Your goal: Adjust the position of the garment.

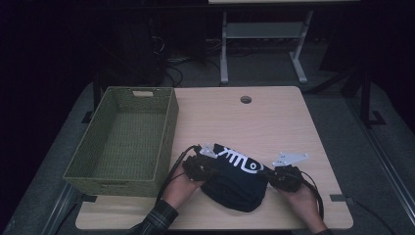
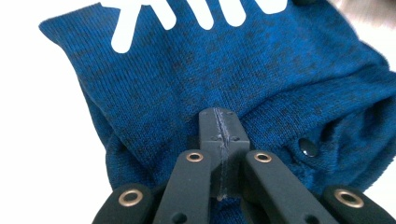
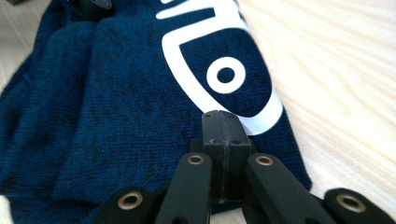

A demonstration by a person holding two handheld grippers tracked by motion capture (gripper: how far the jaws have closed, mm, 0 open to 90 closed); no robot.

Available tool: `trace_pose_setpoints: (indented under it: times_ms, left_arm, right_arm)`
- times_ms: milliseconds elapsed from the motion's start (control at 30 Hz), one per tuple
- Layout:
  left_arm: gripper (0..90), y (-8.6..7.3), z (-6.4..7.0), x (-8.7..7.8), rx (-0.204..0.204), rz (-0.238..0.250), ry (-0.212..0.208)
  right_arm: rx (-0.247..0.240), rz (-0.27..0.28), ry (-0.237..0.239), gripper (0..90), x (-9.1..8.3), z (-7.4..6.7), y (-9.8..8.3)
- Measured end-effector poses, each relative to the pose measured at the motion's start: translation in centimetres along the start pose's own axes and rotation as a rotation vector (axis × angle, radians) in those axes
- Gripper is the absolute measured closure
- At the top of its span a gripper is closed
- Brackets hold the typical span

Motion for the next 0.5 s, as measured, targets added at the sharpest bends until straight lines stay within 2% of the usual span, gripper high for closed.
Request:
trace_pose_setpoints:
  times_ms: [33, 133, 267, 300, 500]
  left_arm:
    - [84.2, 0.2, 0.0, -0.3, -0.013, 0.019, -0.005]
    - [76.3, 0.6, -0.1, -0.9, -0.011, 0.030, 0.011]
    - [70.5, 1.3, -0.5, -1.9, -0.022, 0.050, 0.028]
    - [67.5, 1.4, -0.5, -2.0, -0.037, 0.061, 0.028]
    - [48.3, 1.7, -1.4, -2.1, -0.067, 0.055, 0.037]
  right_arm:
    - [-0.002, 0.011, -0.005, 86.1, -0.3, 0.1, 0.0]
    - [0.019, 0.043, -0.019, 75.9, -1.3, 0.3, 0.1]
    - [0.038, 0.060, -0.044, 63.0, -2.2, 1.0, -0.5]
    - [0.044, 0.061, -0.057, 59.7, -2.4, 1.2, -0.7]
    - [0.071, 0.035, -0.125, 34.7, -3.5, 2.8, -2.7]
Point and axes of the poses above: each handheld gripper's, and its own axes: x roughly forward along the jaws, y roughly out of its top, z roughly to its right, the point moved 7 cm from there along x, roughly forward along the jaws, and after that the axes turned 2 degrees about -y, right-handed, at the moved point
